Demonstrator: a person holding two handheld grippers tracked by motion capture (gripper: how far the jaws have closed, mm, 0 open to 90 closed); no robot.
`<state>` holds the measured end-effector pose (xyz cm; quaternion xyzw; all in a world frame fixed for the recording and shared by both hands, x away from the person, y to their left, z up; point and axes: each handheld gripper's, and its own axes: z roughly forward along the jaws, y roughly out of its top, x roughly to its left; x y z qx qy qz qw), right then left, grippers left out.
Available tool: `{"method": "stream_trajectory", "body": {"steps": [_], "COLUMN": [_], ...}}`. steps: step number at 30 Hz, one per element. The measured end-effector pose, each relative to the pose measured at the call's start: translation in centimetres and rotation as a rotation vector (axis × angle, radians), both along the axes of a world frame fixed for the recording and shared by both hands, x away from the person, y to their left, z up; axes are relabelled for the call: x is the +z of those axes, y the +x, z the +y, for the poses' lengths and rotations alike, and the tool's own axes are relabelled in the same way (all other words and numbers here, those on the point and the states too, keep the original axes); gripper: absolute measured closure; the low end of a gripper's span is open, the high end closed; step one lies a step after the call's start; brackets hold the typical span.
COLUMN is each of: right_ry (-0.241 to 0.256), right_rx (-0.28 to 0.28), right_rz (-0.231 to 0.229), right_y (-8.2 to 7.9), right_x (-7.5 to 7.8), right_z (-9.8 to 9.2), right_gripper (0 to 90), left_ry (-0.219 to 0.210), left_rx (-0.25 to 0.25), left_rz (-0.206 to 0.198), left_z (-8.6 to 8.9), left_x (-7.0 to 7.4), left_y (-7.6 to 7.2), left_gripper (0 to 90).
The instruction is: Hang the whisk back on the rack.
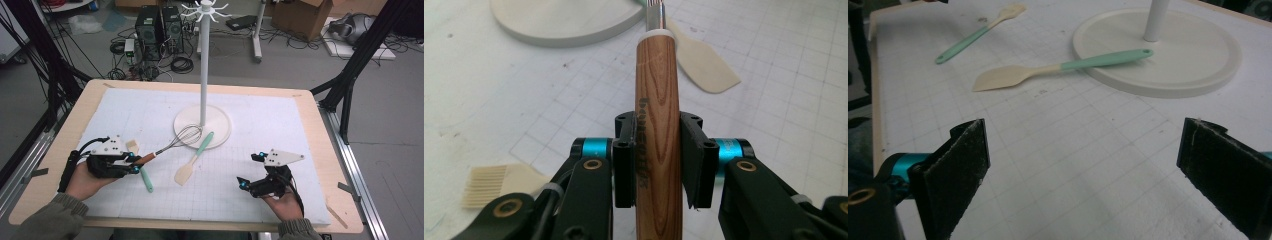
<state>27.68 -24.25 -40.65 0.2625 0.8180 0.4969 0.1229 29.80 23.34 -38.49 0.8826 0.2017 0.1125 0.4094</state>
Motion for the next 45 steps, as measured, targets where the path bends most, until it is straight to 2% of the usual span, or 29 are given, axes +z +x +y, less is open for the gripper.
{"method": "stream_trajectory", "body": {"steps": [5,12,23,27,29,45], "right_ry": [0.000,0.004,-0.029,-0.037,-0.040,-0.074], "right_rx": [0.048,0.060,0.110,0.124,0.130,0.217], "right_rz": [0.009,0.003,-0.006,-0.012,-0.017,-0.023], "right_y": [0.2,0.5,1.3,1.5,1.6,2.5], "right_x": [0.9,2.1,4.1,4.8,5.2,7.2], "right_z": [0.2,0.4,1.1,1.5,1.7,4.8], "right_gripper": [5.4,5.4,5.4,5.4,5.4,5.4], "left_ry": [0.007,0.018,0.023,0.038,0.050,0.049], "left_rx": [-0.030,-0.069,-0.126,-0.144,-0.154,-0.202], "left_rz": [-0.005,-0.015,-0.011,-0.005,-0.002,-0.005], "left_z": [-1.1,-2.7,-4.7,-5.3,-5.5,-7.1], "left_x": [0.2,0.4,0.4,0.0,0.0,0.1], "left_y": [0.0,-0.1,-0.3,-0.4,-0.4,-0.8], "left_gripper": [70.5,70.5,70.5,70.5,70.5,70.5]}}
